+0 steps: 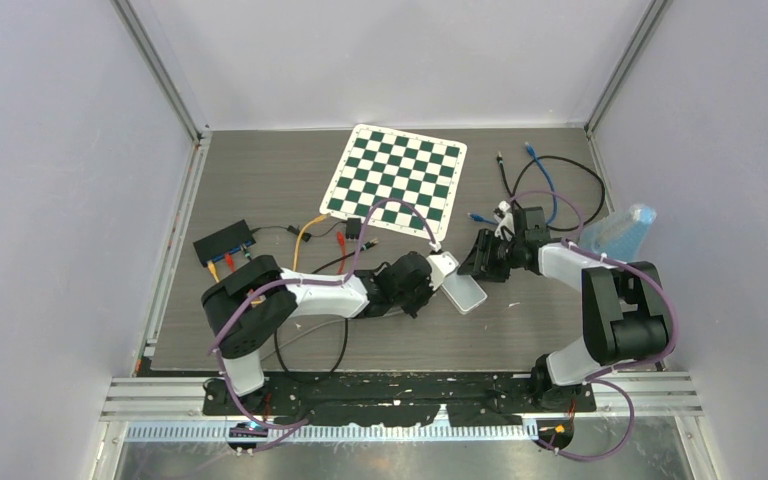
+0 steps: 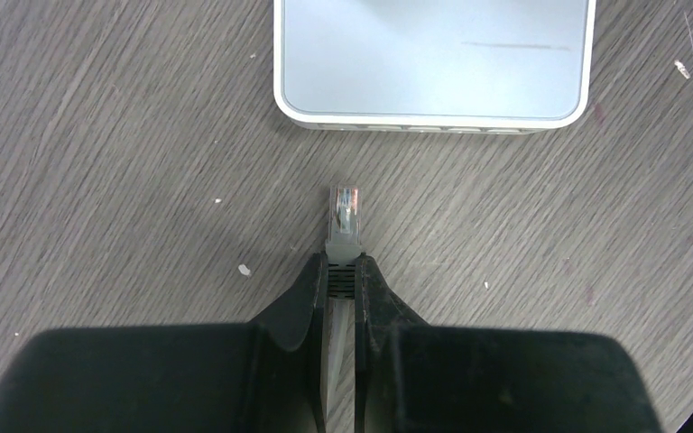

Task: Insert the plug into the switch port
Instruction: Insert the connector into the switch port.

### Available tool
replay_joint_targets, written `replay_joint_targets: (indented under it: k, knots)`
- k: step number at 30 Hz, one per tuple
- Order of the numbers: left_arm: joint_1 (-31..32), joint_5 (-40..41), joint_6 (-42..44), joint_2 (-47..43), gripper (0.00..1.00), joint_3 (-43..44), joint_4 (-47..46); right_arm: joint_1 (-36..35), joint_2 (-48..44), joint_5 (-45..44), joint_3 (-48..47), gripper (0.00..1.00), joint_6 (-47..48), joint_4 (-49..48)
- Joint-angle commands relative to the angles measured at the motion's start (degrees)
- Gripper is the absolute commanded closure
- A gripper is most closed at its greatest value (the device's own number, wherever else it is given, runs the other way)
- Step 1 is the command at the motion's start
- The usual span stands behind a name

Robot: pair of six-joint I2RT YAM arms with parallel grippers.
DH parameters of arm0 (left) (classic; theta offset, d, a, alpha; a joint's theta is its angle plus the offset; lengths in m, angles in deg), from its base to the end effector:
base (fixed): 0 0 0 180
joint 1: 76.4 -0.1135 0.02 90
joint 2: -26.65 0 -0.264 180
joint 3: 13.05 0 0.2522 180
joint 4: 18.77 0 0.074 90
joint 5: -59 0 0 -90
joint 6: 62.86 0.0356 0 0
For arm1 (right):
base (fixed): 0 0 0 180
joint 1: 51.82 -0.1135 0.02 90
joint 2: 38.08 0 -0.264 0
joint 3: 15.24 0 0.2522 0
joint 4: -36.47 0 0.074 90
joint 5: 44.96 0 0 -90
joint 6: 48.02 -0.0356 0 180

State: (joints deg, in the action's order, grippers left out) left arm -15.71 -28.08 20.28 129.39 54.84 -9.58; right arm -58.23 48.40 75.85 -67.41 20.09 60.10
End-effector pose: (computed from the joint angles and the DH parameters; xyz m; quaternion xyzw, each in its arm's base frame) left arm 0.1797 -0.3165 0.1507 0.4077 0.8252 -0.1975 0.3375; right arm 0.2639 0.0480 0.1462 0.0521 0.9280 0.3126 0.1957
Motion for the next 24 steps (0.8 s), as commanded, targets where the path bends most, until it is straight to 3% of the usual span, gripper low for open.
replay_joint_targets:
  k: [1, 18, 24]
  knots:
    - [0.0, -0.6, 0.6, 0.6, 1.0, 3.1, -2.0, -0.4, -0.6, 2.0, -0.6, 0.49, 1.1, -1.1]
    - [-0.5, -0.5, 0.7, 3.8, 1.0, 8.0, 1.2, -0.4, 0.3, 5.2, 4.2, 0.53, -0.1, -6.6]
    - [-1.5, 0.9, 0.6, 2.7, 1.0, 6.2, 1.8, -0.3, 3.0, 4.1, 1.0, 0.46, 1.4, -5.7]
